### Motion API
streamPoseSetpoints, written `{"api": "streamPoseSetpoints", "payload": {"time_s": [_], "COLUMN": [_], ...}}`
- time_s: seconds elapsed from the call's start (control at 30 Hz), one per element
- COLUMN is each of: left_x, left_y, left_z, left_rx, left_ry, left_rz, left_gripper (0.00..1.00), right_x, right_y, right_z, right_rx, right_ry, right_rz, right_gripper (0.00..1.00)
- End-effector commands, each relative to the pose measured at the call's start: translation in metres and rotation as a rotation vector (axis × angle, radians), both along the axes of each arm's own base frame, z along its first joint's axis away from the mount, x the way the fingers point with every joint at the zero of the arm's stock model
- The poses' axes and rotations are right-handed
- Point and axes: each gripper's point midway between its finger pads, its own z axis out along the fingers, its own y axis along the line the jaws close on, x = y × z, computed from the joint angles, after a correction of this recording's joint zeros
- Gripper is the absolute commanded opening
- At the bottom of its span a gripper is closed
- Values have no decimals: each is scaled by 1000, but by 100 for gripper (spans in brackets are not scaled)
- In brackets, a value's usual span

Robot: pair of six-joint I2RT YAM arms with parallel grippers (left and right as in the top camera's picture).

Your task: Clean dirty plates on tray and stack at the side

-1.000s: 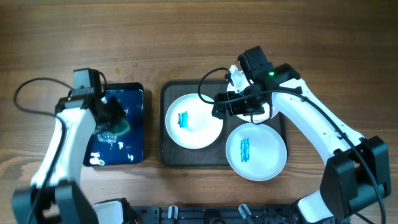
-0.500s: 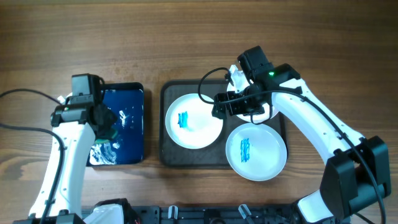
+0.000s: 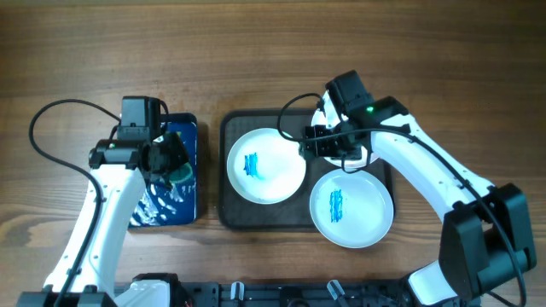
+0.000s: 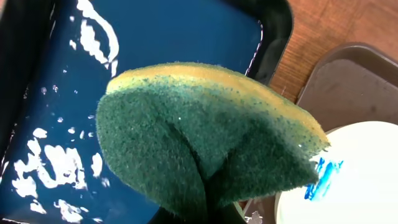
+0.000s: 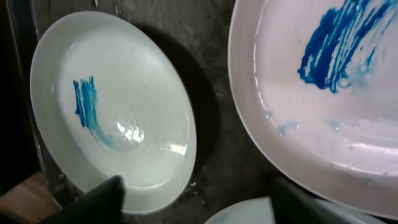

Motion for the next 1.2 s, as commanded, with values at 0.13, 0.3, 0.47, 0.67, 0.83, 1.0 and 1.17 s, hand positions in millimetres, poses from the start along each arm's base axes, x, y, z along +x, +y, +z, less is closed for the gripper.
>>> {"api": "streamPoseSetpoints", "payload": {"time_s": [0.13,0.3,0.47,0.67,0.83,1.0,1.17], "left_x": [0,1,3,6,6,6,5], "left_y": [-3,-3,-3,-3,-3,-11,-27], "left_z": [-12,-12,-11,-10,-10,-10,-10], "left_rx": [-9,-10,-10,-10,-10,-48,-55], "left_ry": [41,35,28,13,13,13,14], "left_rz": [-23,-22,-23,-23,-23,-40,-93], "left_gripper": [4,4,4,4,4,4,4], "right_x": [-2,-4,-16,-17,-14,-8,-3], "right_y": [-1,2,13,13,19,27,32], "right_z": [-35,-56,-75,-77,-74,-69,-67], "right_rx": [20,46,117,114,144,178,195], "right_ry": [1,18,74,78,68,46,40], "right_rz": [-73,-116,-88,-87,-78,-92,-123], "right_gripper": [61,55,44,44,33,24,4]}}
